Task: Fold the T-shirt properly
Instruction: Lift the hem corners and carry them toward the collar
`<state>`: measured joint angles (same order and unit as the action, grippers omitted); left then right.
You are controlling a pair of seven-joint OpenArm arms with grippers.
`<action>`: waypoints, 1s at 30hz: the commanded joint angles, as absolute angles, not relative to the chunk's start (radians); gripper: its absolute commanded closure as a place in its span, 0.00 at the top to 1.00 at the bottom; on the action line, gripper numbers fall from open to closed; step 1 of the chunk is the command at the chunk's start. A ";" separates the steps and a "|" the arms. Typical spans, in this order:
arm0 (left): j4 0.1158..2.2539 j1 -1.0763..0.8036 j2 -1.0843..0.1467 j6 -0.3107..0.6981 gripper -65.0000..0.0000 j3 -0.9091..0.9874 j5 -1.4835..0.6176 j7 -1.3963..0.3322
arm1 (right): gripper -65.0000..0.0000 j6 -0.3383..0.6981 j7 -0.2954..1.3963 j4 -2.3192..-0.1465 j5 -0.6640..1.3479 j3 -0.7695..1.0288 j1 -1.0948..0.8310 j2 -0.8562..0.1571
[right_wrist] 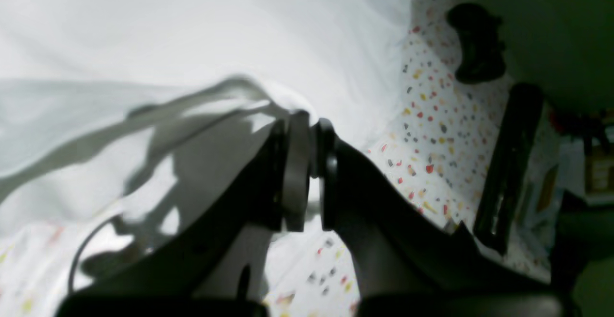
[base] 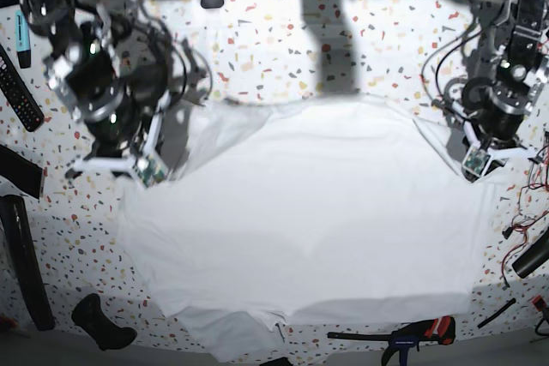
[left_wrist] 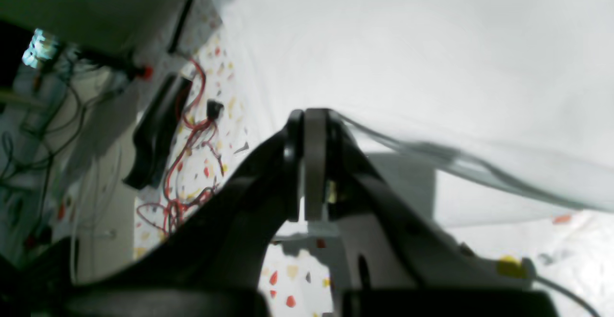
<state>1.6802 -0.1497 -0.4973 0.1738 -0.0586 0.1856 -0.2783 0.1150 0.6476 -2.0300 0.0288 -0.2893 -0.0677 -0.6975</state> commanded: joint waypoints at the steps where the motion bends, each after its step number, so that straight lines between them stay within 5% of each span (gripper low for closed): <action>1: 1.695 -0.127 -0.502 0.157 0.00 -0.047 0.189 -0.262 | 0.00 0.105 0.619 -2.007 0.012 -0.281 -0.023 -0.696; 12: 1.510 0.049 -0.421 0.157 0.00 -0.047 0.188 -0.260 | 0.00 0.107 0.547 -1.604 0.012 -0.281 0.290 -0.473; 30: 1.056 0.333 -0.387 0.157 0.00 -0.048 0.014 -0.141 | 0.00 0.115 0.529 -1.205 0.059 -0.281 0.588 -0.263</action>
<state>1.0378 0.3092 -0.3740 0.1673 -0.0540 0.0139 -0.1604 0.1158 0.5556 -1.1877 0.0635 -0.2878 0.5541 -0.2604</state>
